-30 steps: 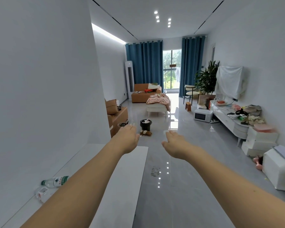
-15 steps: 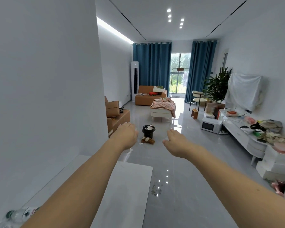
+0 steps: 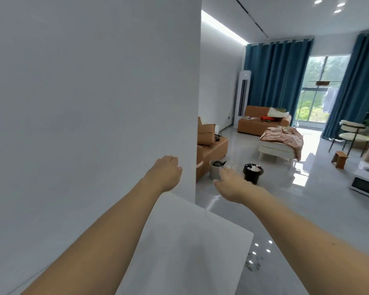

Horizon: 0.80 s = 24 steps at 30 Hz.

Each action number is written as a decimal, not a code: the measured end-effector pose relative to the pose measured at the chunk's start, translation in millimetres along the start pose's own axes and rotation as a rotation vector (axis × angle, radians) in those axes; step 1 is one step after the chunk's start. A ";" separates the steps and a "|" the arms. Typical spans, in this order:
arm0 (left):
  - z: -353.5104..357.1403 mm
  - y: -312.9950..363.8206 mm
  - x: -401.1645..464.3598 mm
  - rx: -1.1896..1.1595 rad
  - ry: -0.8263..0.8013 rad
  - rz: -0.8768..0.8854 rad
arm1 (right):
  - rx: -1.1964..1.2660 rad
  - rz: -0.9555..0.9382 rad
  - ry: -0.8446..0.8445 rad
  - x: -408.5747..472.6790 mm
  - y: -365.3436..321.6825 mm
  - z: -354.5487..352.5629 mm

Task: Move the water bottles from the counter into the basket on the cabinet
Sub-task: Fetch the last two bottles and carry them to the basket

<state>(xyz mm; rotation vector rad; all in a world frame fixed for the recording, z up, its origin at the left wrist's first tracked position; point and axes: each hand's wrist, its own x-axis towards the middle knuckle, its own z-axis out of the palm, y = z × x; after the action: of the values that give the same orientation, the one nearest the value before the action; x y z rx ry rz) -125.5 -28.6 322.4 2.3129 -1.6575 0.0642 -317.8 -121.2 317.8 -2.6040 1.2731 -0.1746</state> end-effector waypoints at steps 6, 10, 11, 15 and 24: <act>-40.3 -112.2 -93.5 0.076 0.050 -0.366 | 0.010 -0.386 -0.136 24.3 -145.3 50.9; -61.9 -165.5 -169.4 0.116 0.062 -0.606 | 0.021 -0.636 -0.196 9.1 -233.6 78.9; -67.1 -176.3 -187.5 0.128 0.066 -0.664 | 0.022 -0.683 -0.212 4.5 -251.3 84.9; -76.8 -205.2 -237.5 0.163 0.088 -0.811 | 0.008 -0.799 -0.274 -6.4 -302.4 107.1; -50.0 -249.8 -231.9 0.072 0.074 -0.878 | 0.015 -0.807 -0.340 27.6 -332.6 147.7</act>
<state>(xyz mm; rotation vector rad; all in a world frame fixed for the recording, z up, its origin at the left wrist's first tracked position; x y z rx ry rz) 36.4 271.0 269.8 2.8268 -0.5016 0.0185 -16.8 77.7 262.9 -2.8120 0.0756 0.1232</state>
